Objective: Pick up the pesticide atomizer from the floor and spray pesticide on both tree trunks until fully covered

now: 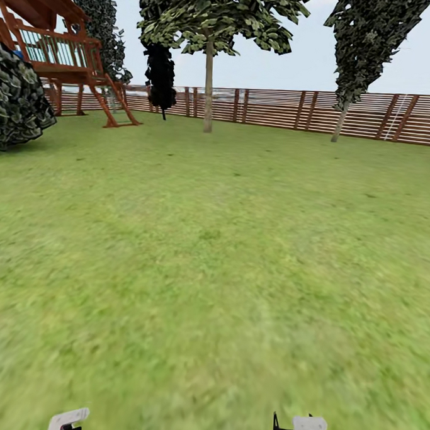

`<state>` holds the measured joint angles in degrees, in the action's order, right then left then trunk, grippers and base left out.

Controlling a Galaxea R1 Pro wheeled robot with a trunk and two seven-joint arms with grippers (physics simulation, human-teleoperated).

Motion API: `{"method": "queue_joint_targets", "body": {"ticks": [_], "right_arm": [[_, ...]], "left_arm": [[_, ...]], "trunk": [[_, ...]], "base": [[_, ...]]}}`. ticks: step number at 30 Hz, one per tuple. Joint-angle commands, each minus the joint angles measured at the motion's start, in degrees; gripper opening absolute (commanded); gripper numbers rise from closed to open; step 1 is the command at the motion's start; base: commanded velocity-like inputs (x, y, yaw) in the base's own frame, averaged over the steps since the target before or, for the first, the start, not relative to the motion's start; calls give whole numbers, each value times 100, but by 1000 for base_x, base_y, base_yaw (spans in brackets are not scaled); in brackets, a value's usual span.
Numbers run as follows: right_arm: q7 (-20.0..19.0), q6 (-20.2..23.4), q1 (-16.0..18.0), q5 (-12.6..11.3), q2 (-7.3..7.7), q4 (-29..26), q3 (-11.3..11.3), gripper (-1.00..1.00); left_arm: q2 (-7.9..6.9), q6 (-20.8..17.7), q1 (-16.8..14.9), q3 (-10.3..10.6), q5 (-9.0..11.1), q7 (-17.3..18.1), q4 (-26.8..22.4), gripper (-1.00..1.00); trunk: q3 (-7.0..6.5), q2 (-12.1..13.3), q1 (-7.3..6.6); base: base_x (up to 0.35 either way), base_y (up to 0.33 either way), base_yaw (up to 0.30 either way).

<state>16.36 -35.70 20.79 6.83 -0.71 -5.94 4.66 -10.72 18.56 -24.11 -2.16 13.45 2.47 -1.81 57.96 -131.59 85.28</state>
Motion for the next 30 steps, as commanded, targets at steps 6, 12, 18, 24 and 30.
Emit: {"method": "queue_joint_targets", "body": {"ticks": [6,12,18,24,30], "right_arm": [[60,2,4,29,0,5,44,100],[60,2,4,29,0,5,44,100],[60,2,4,29,-2,5,44,100],[60,2,4,29,-2,5,44,100],[60,2,4,29,-2,5,44,100]], "left_arm": [[-6,16,-3,-21,24,27,6,-100],[-9,16,-5,-21,25,28,6,-100],[-9,16,-3,-22,25,28,6,-100],[-9,16,0,-22,26,26,6,-100],[-9,16,0,-22,26,26,6,-100]], "trunk": [[5,-2,3],[5,-2,3],[5,-2,3],[5,-2,3],[5,-2,3]], "base": [[339,0,0],[339,0,0],[339,0,0],[339,0,0],[339,0,0]]}}
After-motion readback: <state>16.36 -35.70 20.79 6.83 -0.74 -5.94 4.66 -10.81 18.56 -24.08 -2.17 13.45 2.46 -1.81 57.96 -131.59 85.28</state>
